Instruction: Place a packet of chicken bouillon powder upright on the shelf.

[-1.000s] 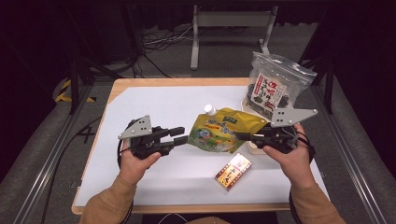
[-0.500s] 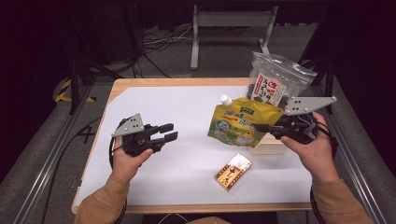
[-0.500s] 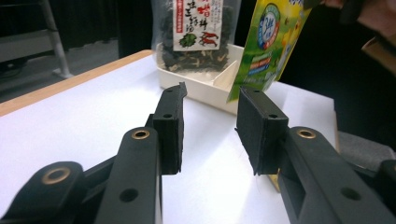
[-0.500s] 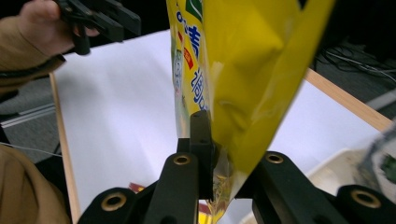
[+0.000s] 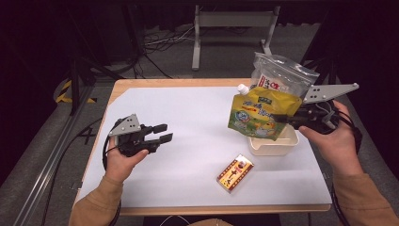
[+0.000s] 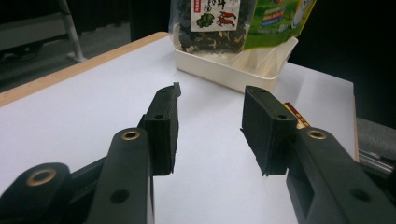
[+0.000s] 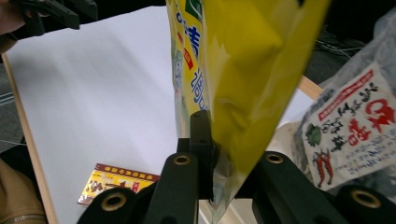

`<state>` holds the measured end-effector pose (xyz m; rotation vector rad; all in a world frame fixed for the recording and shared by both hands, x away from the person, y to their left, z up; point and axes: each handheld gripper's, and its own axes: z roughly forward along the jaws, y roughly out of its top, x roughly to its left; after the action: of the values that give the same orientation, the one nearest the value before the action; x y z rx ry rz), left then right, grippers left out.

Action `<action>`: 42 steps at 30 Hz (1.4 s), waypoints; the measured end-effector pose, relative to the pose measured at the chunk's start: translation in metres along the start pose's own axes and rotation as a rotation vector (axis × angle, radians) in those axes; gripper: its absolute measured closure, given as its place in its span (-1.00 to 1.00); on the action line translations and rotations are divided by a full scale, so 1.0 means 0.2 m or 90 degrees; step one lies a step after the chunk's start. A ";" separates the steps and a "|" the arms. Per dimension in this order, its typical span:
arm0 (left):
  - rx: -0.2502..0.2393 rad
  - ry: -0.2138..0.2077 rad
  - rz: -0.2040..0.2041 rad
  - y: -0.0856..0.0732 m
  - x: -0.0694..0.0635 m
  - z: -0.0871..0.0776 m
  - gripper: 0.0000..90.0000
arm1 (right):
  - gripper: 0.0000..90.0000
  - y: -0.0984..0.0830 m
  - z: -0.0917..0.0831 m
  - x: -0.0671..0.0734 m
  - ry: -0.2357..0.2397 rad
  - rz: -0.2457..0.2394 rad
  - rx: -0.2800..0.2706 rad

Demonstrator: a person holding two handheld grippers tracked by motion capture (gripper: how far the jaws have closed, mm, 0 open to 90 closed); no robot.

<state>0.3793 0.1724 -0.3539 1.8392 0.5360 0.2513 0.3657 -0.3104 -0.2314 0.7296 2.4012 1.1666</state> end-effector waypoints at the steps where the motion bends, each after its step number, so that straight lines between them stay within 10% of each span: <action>1: 0.003 -0.001 0.000 0.00 0.00 0.00 0.25 | 0.83 0.00 0.00 -0.01 -0.004 0.003 0.001; 25: 0.012 0.001 -0.011 -0.02 0.02 0.00 0.20 | 0.83 0.00 -0.08 -0.14 -0.074 0.008 0.070; 42: 0.013 0.004 -0.015 -0.03 0.02 0.00 0.19 | 0.83 -0.07 -0.03 -0.23 -0.049 0.046 0.115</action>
<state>0.3825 0.1753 -0.3604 1.8506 0.5667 0.2365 0.3946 -0.3489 -0.2352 0.9071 2.4551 0.9371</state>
